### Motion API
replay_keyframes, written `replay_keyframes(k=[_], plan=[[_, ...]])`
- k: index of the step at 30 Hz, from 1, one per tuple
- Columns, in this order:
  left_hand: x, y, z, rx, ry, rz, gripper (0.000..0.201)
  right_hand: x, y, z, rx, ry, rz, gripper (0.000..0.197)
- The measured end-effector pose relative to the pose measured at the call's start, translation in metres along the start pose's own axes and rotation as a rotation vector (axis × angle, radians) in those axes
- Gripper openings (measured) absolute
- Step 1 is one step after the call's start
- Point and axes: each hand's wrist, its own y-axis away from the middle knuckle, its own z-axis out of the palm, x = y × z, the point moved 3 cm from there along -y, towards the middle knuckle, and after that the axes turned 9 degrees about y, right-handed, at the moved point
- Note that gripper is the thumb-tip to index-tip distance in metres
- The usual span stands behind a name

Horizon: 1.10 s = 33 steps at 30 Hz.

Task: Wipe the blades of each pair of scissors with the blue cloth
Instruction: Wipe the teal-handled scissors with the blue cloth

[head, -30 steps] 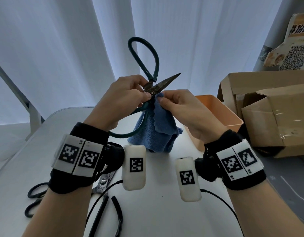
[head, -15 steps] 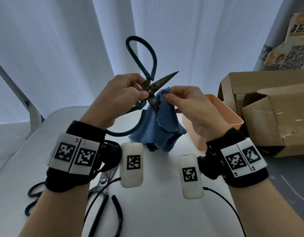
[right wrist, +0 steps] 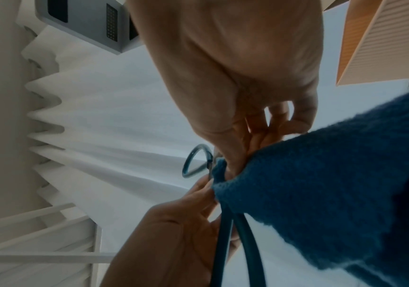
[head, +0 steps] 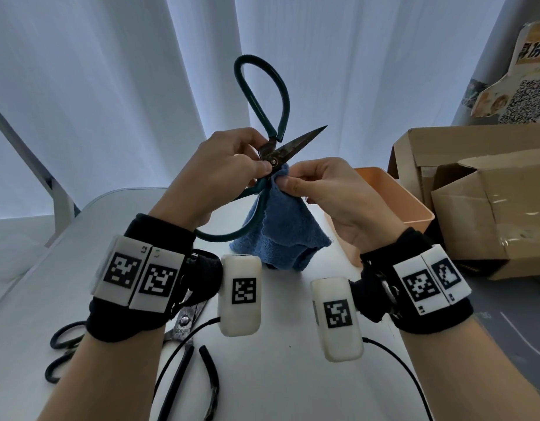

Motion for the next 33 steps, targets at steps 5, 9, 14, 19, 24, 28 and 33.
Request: replay_keyframes(k=[5,9,14,19,24,28,33], plan=[[0.0006,-0.0008,-0.0033,0.024,0.012,0.013,0.016,0.0036,-0.0023,0.0005,0.042,-0.054,0.017,0.02],[0.0002,-0.0006,-0.0034,0.026,-0.004,0.017,0.016,0.0019,0.0002,0.0035,-0.029,-0.039,0.017,0.011],[-0.0016,-0.0008,-0.0036,0.024,-0.011,0.008,0.015,0.0046,-0.0034,0.0028,-0.058,0.031,0.043,0.01],[-0.0021,-0.0018,-0.0042,0.028,-0.004,0.011,0.015,0.0054,-0.0034,0.0074,-0.035,0.033,0.034,0.012],[-0.0037,-0.0023,-0.005,0.029,-0.013,0.007,0.016,0.0058,-0.0037,0.0053,-0.067,0.046,0.029,0.008],[-0.0039,-0.0027,-0.004,0.029,0.002,0.003,0.016,0.0043,-0.002,0.0045,-0.055,0.009,0.018,0.005],[-0.0044,-0.0032,-0.0042,0.028,-0.01,0.011,0.016,0.0065,-0.0049,0.0044,-0.065,0.06,0.032,0.005]])
